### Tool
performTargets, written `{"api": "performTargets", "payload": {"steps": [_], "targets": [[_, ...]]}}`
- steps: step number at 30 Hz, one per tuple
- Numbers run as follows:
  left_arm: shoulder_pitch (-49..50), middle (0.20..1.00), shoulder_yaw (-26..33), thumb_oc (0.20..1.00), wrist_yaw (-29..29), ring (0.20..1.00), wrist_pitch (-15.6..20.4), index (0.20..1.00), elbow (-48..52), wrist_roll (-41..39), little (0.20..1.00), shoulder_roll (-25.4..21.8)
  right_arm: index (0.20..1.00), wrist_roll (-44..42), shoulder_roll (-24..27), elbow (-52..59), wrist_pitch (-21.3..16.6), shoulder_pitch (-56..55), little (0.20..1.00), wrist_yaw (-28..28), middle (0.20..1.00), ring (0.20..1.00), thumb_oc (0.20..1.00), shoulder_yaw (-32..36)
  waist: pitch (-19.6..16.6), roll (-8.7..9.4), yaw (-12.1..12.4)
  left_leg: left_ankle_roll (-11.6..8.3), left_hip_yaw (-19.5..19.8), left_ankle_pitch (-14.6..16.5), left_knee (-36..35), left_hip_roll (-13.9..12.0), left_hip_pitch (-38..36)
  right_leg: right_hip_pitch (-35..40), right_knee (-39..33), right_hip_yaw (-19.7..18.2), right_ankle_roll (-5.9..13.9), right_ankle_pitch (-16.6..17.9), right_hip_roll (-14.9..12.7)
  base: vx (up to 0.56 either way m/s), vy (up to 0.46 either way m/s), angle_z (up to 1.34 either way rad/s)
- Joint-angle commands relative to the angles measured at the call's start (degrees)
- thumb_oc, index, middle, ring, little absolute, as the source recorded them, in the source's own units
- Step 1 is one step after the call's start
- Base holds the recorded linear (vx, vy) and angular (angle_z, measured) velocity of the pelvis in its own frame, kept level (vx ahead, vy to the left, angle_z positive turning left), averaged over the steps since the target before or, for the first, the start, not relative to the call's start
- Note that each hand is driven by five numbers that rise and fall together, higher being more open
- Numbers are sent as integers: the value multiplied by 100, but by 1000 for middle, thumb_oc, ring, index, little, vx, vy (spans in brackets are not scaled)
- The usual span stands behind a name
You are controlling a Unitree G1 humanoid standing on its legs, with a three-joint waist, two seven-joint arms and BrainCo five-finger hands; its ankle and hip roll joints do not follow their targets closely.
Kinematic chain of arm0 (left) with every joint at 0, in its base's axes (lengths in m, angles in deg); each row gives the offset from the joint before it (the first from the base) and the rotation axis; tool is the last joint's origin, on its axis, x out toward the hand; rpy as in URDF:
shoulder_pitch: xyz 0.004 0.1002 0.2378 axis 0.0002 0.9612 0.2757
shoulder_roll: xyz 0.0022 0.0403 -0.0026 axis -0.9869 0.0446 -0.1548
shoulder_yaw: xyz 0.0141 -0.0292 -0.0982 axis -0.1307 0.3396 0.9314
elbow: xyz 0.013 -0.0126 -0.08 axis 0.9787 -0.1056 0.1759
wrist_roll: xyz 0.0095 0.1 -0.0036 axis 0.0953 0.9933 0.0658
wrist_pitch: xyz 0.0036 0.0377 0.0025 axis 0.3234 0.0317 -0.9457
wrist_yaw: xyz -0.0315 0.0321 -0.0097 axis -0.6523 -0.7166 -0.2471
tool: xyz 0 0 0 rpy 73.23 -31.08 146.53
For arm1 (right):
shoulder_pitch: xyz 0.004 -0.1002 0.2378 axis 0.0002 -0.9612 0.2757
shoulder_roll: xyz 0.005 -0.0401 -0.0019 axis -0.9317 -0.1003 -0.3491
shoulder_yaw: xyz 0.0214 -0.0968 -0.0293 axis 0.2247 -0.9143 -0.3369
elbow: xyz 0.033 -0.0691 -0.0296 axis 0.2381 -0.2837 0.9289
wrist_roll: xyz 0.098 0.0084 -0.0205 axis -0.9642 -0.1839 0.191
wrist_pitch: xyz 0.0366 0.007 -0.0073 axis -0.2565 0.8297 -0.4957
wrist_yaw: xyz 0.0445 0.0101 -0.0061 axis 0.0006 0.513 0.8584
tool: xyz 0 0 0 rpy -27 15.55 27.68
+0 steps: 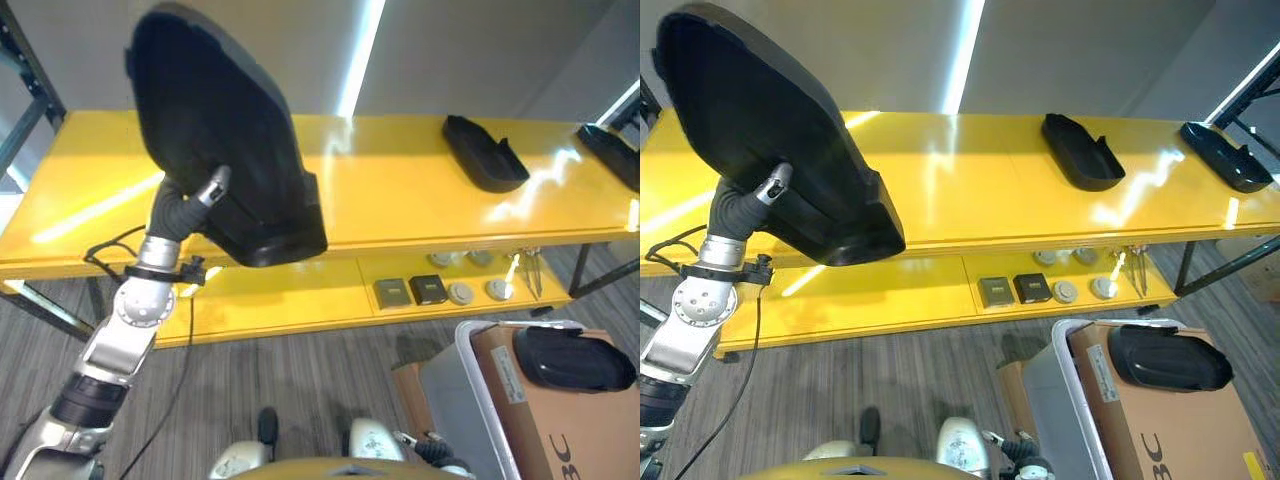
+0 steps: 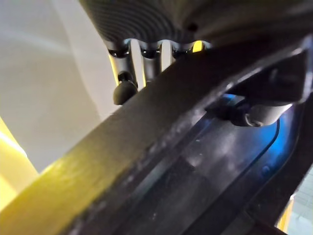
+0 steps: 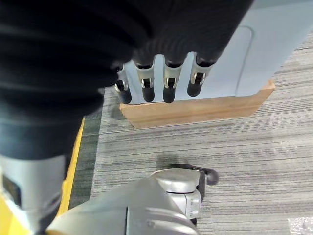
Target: Move parts from the plastic box to the shelf.
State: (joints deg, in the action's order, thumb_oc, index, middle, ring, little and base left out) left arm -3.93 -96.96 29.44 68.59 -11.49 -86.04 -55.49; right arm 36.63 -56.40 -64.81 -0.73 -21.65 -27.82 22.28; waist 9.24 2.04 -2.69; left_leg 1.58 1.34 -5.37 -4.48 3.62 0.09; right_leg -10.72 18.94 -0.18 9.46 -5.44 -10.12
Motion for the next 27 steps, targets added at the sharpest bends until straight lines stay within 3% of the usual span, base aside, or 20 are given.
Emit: {"api": "performTargets", "payload": {"steps": [1,7,15,17,20,21,22,23,25,27], "targets": [[-422,200,197,200,-8,200,188,200,136,-395,200,150,1000,58,-197,-252,89,-24,1000,41,1000,1000,1000,-250,-152,57,-66,-295,417,591,0,-518,-74,553,-1372,78,101,730,3,151,-71,0],[-458,200,97,200,97,200,11,200,-424,-608,200,385,1000,261,-98,-329,157,-144,1000,86,1000,1000,1000,-266,-419,161,-132,-473,165,657,-52,-751,-173,998,-2081,272,93,809,30,169,-170,10],[-1751,200,-443,200,160,200,-160,200,-1838,-1343,200,474,1000,-109,286,-261,129,44,1000,68,1000,1000,1000,-23,-344,-53,-424,-635,-56,535,-52,-891,59,909,-2394,252,79,812,134,18,-86,-16],[-2788,200,-775,200,58,200,-196,200,-2990,-1804,200,414,1000,-67,421,-226,125,194,1000,107,1000,1000,1000,-184,-185,-187,-581,-684,-208,454,-52,-930,242,676,-2394,157,109,874,144,-85,-33,-30],[-3373,200,-984,200,51,200,-249,200,-3739,-2151,200,336,1000,31,496,-199,139,281,1000,127,1000,1000,1000,-355,-90,-256,-672,-697,-260,391,-52,-937,366,512,-2394,93,119,926,156,-51,-3,-30],[-4074,200,-1242,200,67,200,-366,200,-4661,-2468,200,304,1000,51,557,-229,154,387,1000,127,1000,1000,1000,-447,0,-320,-734,-710,-308,331,-52,-940,467,386,-2394,62,129,973,155,-41,-4,-42],[-4105,200,-1256,200,76,200,-355,200,-4689,-2480,200,306,1000,50,553,-231,154,396,1000,128,1000,1000,1000,-438,7,-317,-727,-710,-308,330,-52,-941,471,382,-2394,63,128,974,155,-41,5,-29],[-4840,200,-1578,200,222,200,-552,200,-5657,-2688,200,232,1000,1,591,-304,189,514,1000,133,1000,1000,1000,-485,99,-398,-795,-719,-331,279,-52,-942,548,290,-2394,45,147,1011,160,-19,7,-14],[-5146,200,-1749,200,292,200,-629,200,-5919,-2676,200,159,1000,-35,581,-349,204,558,1000,143,1000,1000,1000,-475,142,-418,-787,-721,-319,264,-52,-938,573,270,-2394,48,151,1016,161,-20,-2,-9],[-5759,200,-1924,200,430,200,-821,200,-6955,-2891,200,104,1000,-106,566,-427,232,680,1000,220,1000,1000,1000,-628,265,-459,-828,-725,-324,219,-52,-928,677,141,-2394,28,169,1067,149,-31,-8,-5]]}}
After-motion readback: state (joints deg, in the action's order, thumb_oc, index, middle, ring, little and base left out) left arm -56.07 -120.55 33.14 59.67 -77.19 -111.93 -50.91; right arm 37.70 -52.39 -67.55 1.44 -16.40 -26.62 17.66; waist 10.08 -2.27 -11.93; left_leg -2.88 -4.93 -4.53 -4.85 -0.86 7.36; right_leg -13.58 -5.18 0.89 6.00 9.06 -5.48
